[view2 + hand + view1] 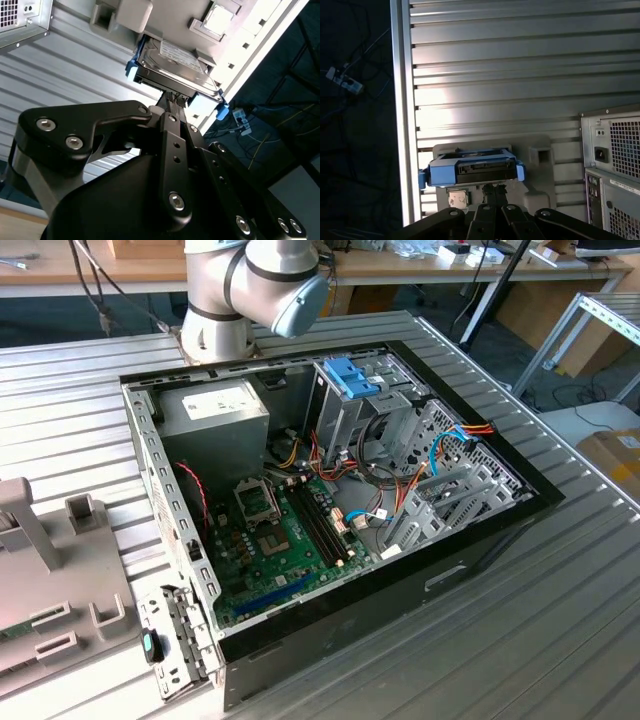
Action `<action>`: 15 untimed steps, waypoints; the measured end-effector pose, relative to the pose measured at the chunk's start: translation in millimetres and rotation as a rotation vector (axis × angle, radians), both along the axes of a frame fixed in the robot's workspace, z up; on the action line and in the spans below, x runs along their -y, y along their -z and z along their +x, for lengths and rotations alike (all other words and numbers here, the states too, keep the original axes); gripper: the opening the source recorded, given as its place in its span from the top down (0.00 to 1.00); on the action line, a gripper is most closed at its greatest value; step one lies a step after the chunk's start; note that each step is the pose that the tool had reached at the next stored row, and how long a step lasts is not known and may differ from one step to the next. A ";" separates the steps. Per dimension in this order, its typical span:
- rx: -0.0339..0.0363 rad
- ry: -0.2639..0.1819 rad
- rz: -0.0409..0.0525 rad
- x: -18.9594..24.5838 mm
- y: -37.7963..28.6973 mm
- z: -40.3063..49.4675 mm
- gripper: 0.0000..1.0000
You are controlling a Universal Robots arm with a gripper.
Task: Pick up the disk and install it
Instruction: 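Reach for the disk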
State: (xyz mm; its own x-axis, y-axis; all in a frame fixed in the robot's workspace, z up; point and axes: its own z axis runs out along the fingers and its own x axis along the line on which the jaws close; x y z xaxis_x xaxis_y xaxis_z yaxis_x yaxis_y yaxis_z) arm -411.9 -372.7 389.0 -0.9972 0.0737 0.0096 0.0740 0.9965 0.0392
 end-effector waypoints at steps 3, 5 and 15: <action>0.0016 0.000 -0.0003 0.0 0.2 -15.7 0.89; 0.0022 -0.001 -0.0005 0.0 0.3 -18.0 0.89; -0.0007 -0.002 -0.0006 -0.3 10.2 -42.9 0.89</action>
